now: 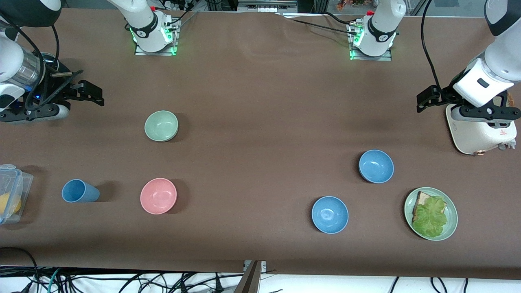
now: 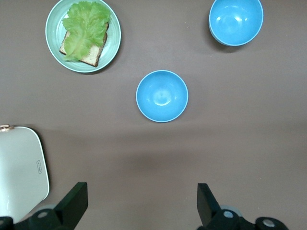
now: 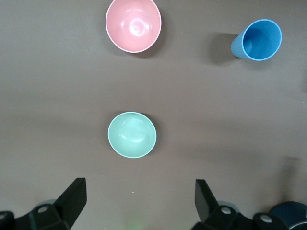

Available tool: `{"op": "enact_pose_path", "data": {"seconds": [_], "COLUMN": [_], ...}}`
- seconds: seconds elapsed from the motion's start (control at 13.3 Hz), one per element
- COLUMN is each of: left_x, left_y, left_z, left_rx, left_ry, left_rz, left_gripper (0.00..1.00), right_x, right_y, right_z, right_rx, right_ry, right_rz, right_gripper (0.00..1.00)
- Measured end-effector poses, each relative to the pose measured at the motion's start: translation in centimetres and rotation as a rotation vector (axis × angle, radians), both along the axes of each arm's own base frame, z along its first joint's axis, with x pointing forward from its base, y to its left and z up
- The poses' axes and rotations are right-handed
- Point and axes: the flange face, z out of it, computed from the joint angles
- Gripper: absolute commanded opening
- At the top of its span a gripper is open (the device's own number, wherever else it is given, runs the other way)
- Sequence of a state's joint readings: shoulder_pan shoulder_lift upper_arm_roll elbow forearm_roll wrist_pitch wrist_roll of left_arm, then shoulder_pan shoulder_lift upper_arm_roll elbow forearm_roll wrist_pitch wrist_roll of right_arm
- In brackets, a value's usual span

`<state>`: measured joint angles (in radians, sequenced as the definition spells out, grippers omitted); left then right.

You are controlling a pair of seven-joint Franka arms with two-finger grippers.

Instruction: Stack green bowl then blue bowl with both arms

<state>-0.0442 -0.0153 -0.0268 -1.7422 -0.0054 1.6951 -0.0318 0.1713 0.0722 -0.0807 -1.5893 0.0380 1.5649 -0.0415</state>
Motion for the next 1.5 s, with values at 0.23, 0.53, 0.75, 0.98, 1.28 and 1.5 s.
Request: {"op": "enact_pose_path", "data": {"seconds": [0.23,0.53,0.75,0.98,1.28,1.5], "left_x": [0.0,-0.1,-0.1,-0.1,-0.1,-0.1], "left_y": [0.0,0.1,0.1,0.1,0.1,0.1], "left_z": [0.0,-0.1,-0.1,-0.1,-0.1,-0.1], "left_rx": [0.0,0.001,0.001,0.001,0.001,0.001], "left_ry": [0.001,0.008,0.009,0.009,0.009,0.01], "left_rz": [0.0,0.001,0.001,0.002,0.002,0.002], "left_gripper": [1.0,1.0,1.0,1.0,1.0,1.0], "right_x": [0.0,-0.1,-0.1,-0.1,-0.1,-0.2], "right_y": [-0.1,-0.2,-0.4,-0.5,-0.6,-0.7], "right_z": [0.0,-0.2,-0.5,-0.9,-1.0,-1.0], "right_rx": [0.0,-0.001,-0.005,-0.007,-0.013,-0.015], "right_ry": [0.001,0.007,0.017,0.025,0.025,0.026], "right_rz": [-0.001,-0.005,-0.04,-0.05,-0.051,-0.051], "right_gripper": [1.0,1.0,1.0,1.0,1.0,1.0]}}
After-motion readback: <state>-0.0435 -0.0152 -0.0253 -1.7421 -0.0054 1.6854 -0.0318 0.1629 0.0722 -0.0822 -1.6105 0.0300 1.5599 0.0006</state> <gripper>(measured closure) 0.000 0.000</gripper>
